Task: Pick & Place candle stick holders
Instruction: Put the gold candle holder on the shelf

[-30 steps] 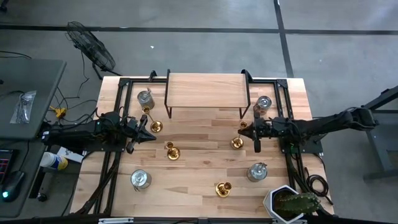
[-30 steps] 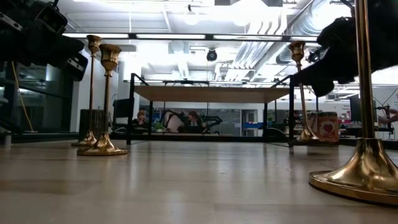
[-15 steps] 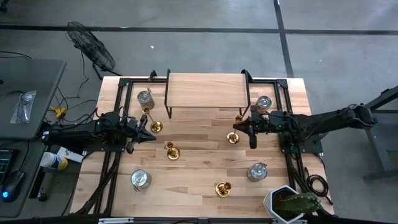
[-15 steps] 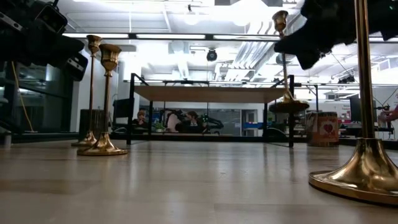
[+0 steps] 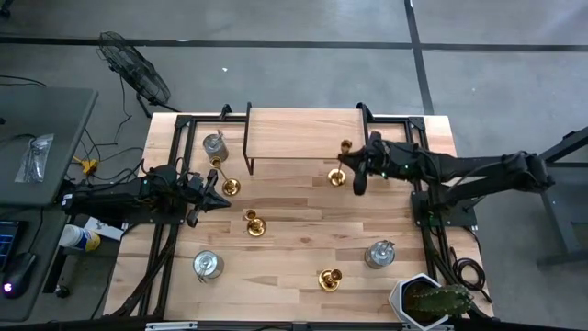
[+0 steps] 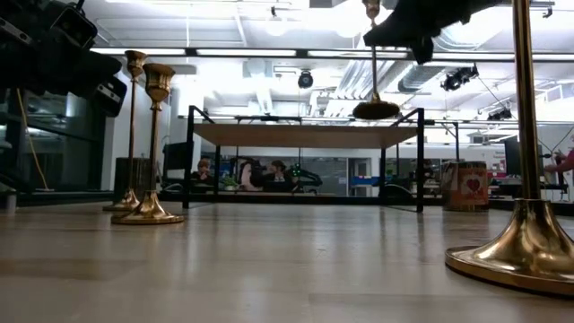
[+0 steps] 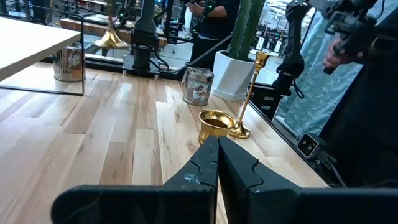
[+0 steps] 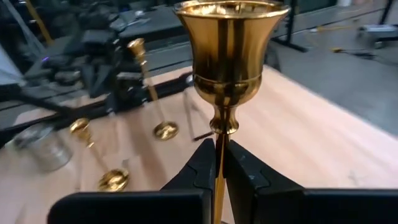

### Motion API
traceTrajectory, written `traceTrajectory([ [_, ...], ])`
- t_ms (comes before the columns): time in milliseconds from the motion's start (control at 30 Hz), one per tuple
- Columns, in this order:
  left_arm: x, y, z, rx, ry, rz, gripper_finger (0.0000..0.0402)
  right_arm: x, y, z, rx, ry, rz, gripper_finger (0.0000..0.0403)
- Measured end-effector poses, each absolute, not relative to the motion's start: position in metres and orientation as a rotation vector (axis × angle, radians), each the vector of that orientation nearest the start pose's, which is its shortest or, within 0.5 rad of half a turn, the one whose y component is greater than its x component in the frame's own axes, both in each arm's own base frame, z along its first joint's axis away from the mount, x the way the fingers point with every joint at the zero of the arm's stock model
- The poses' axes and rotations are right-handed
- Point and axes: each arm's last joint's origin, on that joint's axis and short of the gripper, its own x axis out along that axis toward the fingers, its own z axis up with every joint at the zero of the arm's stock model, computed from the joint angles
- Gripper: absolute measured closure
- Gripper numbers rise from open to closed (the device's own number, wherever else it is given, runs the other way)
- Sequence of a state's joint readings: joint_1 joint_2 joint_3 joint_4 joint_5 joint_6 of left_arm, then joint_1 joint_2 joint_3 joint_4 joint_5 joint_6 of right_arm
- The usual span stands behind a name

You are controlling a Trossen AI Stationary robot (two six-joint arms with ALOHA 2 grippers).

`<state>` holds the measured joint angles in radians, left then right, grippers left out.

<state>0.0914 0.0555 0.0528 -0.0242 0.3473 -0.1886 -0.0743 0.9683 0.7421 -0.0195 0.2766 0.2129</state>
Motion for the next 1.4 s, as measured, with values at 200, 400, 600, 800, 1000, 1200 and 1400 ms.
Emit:
traceTrajectory([
  [200,0.097,-0.001,0.175,-0.193,0.05,-0.252,0.0402,0.217,-0.047,0.323,0.188,0.17,-0.524,0.0393],
  [400,0.097,-0.001,0.175,-0.194,0.051,-0.252,0.0402,0.216,-0.077,0.328,0.155,0.164,-0.692,0.0392],
  [600,0.097,-0.001,0.175,-0.193,0.05,-0.252,0.0402,0.218,-0.108,0.322,0.155,0.199,-0.79,0.0392],
  [800,0.097,-0.001,0.175,-0.193,0.05,-0.252,0.0402,0.223,-0.138,0.328,0.163,0.2,-0.886,0.0391],
  [1000,0.097,-0.001,0.175,-0.193,0.051,-0.253,0.0402,0.226,-0.16,0.321,0.182,0.229,-0.952,0.0391],
  [1200,0.097,-0.001,0.175,-0.193,0.05,-0.252,0.0402,0.228,-0.171,0.314,0.191,0.238,-0.973,0.0391],
  [1400,0.097,-0.001,0.175,-0.193,0.05,-0.252,0.0402,0.226,-0.176,0.313,0.193,0.238,-0.992,0.0391],
])
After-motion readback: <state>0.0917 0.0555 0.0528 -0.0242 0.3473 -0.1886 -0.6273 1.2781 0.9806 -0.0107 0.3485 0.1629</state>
